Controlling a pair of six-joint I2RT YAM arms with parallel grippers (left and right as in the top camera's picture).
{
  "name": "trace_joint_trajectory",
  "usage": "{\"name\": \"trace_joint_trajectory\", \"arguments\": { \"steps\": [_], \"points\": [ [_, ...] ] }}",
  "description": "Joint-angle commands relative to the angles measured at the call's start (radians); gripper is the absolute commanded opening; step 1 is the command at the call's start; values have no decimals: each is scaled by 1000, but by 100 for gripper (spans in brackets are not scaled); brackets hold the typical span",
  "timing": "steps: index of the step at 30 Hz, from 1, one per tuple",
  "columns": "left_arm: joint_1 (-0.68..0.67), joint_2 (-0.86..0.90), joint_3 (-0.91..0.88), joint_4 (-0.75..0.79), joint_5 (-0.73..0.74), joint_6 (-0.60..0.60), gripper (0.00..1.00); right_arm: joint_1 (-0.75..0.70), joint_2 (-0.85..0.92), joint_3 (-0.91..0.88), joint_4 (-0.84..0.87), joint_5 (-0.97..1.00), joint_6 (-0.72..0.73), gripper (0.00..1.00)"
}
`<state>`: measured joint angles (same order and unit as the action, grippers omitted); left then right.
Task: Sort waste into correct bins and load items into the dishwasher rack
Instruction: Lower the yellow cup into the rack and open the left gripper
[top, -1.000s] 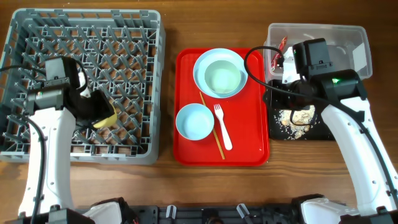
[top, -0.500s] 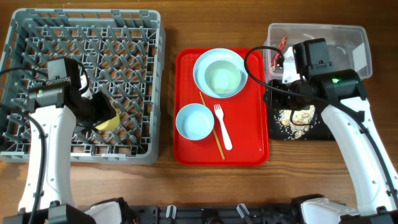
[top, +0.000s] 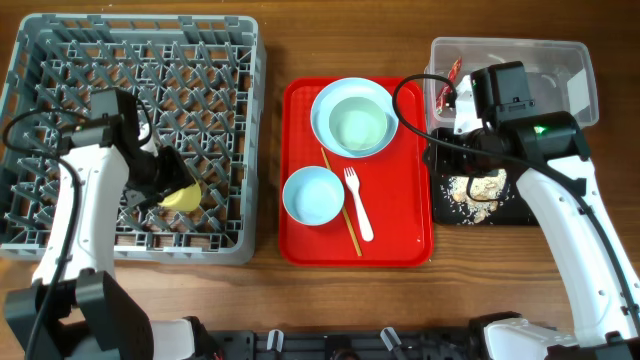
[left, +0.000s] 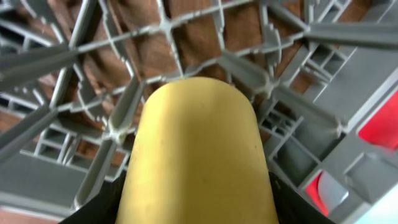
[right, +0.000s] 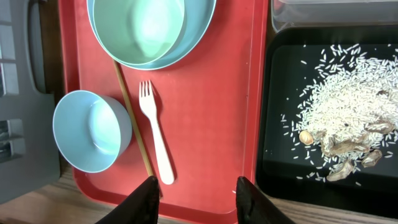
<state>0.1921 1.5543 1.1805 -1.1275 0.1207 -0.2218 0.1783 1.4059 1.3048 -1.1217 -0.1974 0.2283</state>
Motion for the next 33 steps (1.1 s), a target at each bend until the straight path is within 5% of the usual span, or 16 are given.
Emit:
{"name": "trace_joint_trajectory", "arguments": {
  "steps": [1, 16, 33],
  "points": [
    [6, 13, 3, 27, 13, 6, 40, -4, -5, 19, 2, 18, -16, 41],
    [6, 13, 3, 34, 13, 6, 88, -4, -5, 19, -2, 18, -16, 40],
    [6, -14, 6, 39, 13, 6, 100, -4, -5, 19, -9, 18, -16, 41]
  ]
}}
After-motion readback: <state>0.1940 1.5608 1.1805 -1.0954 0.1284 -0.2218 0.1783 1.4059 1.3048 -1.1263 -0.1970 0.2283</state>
